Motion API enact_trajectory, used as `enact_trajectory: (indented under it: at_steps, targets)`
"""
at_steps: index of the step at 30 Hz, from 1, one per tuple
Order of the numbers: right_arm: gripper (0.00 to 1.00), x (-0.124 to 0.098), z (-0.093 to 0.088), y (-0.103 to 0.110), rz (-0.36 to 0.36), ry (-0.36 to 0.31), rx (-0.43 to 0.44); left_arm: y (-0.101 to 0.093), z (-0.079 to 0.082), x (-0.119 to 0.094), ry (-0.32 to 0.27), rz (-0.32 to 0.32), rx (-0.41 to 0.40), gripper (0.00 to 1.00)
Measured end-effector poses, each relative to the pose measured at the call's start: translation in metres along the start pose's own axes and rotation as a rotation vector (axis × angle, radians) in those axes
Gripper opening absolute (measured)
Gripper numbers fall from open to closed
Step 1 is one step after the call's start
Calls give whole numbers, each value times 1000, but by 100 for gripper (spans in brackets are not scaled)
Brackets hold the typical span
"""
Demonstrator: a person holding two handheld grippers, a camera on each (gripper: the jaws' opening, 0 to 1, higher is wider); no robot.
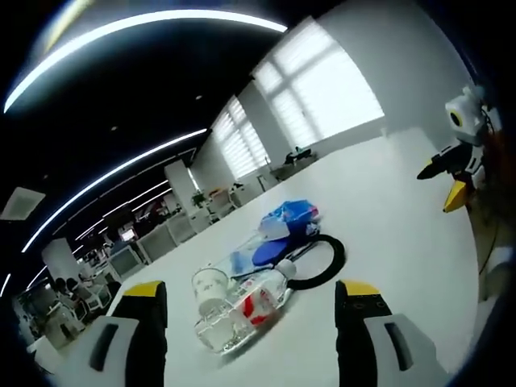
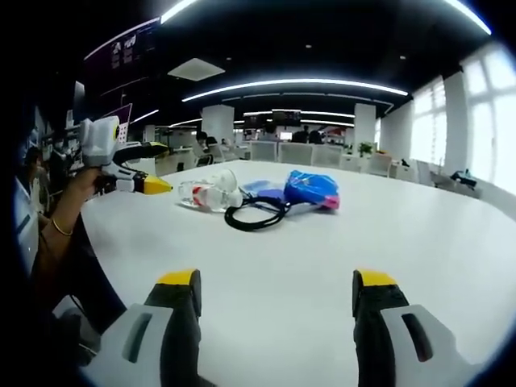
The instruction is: Arrange the tabletop items into an orderly group along one side of the table until the central work area is clear of visible clutter.
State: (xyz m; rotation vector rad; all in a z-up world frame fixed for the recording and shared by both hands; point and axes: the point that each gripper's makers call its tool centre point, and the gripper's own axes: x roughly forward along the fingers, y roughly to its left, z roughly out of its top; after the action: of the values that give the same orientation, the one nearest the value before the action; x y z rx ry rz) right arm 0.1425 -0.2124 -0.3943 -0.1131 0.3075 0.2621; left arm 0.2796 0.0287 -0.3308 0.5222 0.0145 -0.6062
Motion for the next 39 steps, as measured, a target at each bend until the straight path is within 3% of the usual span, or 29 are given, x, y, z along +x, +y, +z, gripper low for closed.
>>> enact_trajectory:
  at_steps: [8, 13, 39]
  targets:
    - [70, 4, -5, 5, 13, 31, -31, -2, 0, 7, 13, -22, 33, 83]
    - [70, 6, -4, 6, 18, 28, -31, -5, 2, 10, -1, -48, 46, 72]
    - [68, 8, -5, 10, 35, 21, -43, -11, -3, 32, 44, -82, 158, 65]
